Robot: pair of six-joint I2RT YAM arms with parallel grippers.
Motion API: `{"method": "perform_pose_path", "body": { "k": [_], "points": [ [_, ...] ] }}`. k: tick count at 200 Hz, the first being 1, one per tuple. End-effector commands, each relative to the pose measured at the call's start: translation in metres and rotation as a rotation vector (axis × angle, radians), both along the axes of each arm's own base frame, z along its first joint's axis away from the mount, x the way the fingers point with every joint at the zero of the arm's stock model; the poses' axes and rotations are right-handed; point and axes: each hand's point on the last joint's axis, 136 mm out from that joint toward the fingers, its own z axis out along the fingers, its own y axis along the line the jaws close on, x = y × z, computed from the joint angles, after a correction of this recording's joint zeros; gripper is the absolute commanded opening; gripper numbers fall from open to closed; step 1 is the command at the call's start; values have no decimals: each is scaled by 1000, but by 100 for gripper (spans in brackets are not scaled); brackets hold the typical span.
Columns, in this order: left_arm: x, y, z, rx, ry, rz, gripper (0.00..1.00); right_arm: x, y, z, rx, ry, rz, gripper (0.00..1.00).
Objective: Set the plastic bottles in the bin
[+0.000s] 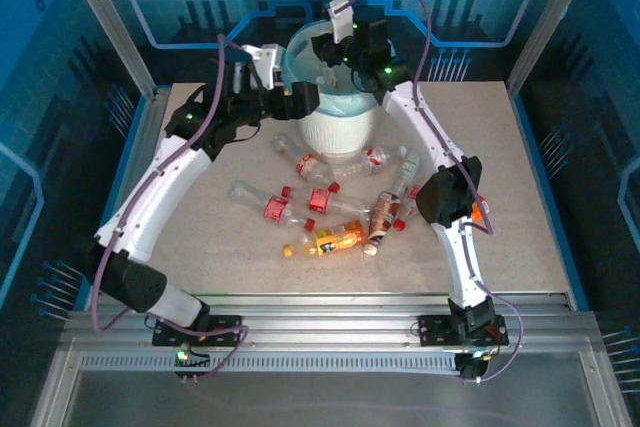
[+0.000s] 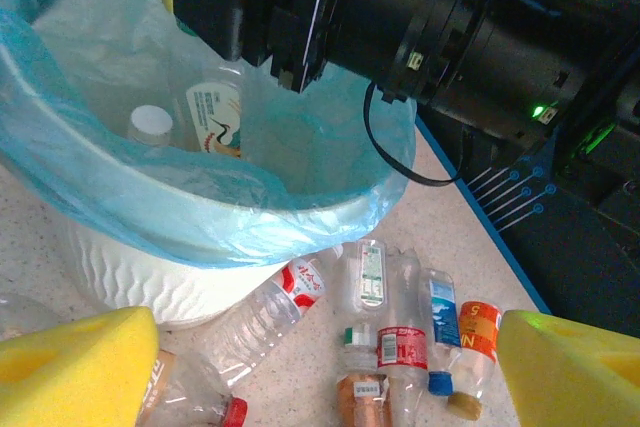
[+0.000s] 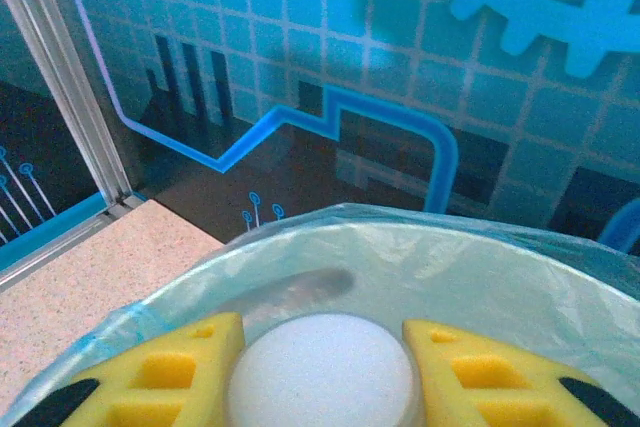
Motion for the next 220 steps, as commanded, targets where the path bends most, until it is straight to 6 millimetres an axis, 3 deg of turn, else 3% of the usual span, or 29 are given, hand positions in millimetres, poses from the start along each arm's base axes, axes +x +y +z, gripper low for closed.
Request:
{"method": "perform_pose_path", "body": {
  "k": [1,43,69,95,100,152,191,220],
  "points": [
    [-5,-14,9,-24,14,-45,88,12,-9,-14,28,46,-30,34],
    [-7,-13,9,-8,11,-41,88,8,-14,7,40,13,-42,55],
    [-10,-10,13,-4,-1,-30,88,3,-16,22,48,-12,-37,55],
    [-12,-7,14,-3,-9,-21,88,1,-14,23,45,-11,-31,55],
    [-13,-7,15,-5,-11,-20,89,-6,-17,40,55,-35,-29,55],
    [-18,-2,15,1,-14,-8,89,-21,-13,62,61,-60,-3,54],
    [-25,8,11,31,-13,20,88,-49,-2,88,41,-97,43,55],
    [-39,27,1,84,-29,71,88,-77,4,108,38,-100,83,55]
  ]
}}
